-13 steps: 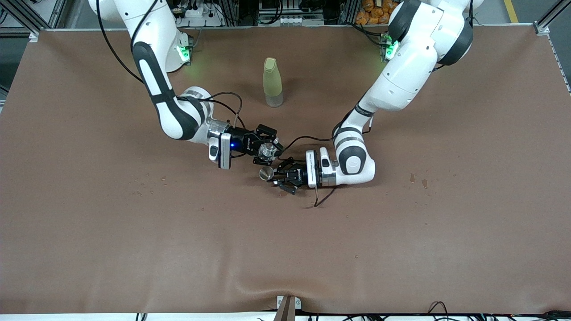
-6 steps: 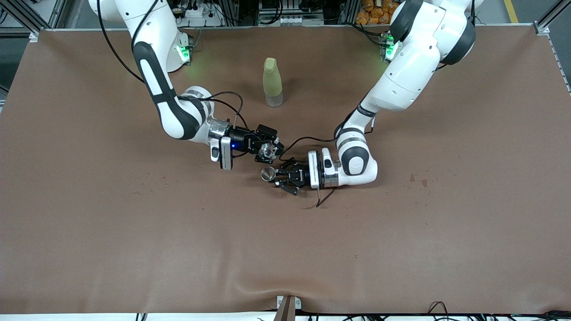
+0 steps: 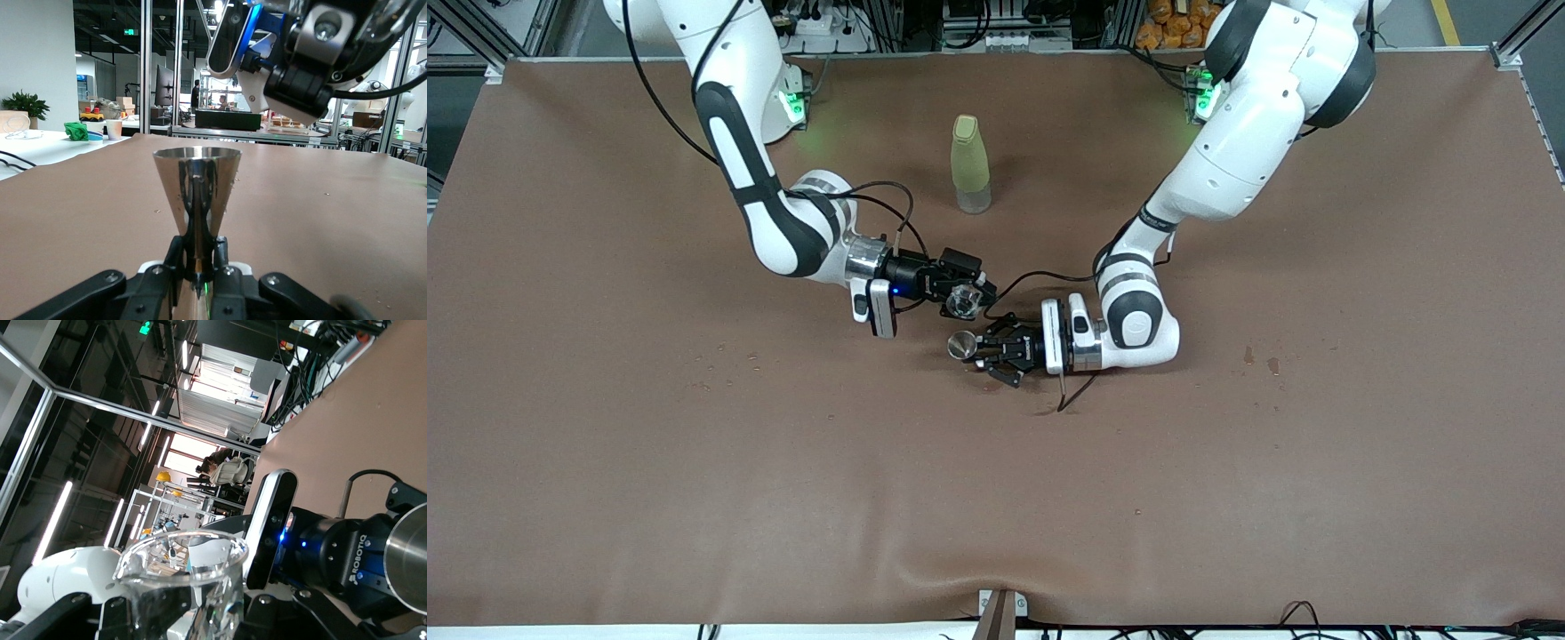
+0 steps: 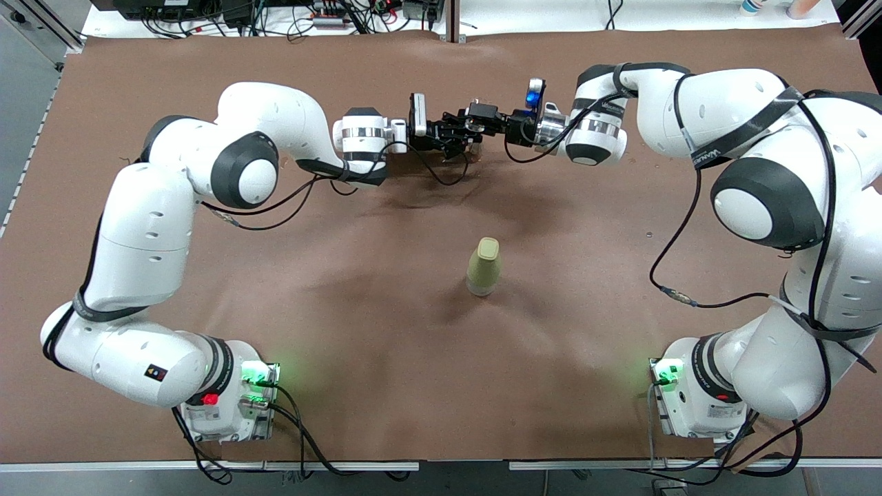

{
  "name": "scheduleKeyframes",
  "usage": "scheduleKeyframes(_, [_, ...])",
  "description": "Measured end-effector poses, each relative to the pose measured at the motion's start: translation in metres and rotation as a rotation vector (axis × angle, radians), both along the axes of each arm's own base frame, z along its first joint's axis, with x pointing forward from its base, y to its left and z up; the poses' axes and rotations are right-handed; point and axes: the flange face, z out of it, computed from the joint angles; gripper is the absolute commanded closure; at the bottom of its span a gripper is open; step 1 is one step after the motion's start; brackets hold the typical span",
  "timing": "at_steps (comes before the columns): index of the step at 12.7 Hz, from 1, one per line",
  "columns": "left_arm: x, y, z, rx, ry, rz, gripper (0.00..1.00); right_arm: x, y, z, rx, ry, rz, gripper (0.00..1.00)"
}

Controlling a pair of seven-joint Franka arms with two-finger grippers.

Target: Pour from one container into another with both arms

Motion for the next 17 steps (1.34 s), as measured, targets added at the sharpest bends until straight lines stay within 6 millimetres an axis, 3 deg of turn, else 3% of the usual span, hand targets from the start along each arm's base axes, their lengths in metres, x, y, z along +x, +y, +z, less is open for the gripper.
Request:
scheduleKeyframes(6, [-0.0090,0.0044,0.0021,-0.029,0.018,-0.021,1.00,-0.0009,0.0023,0.0037,0.043,0.136,0.006,1.00])
scheduleKeyframes(17, [-0.0069,0.0101,0.0025,-0.040,0.022,-0.018,1.00,-0.0009,0.0031,0.0046,0.105,0.344,0.012,1.00])
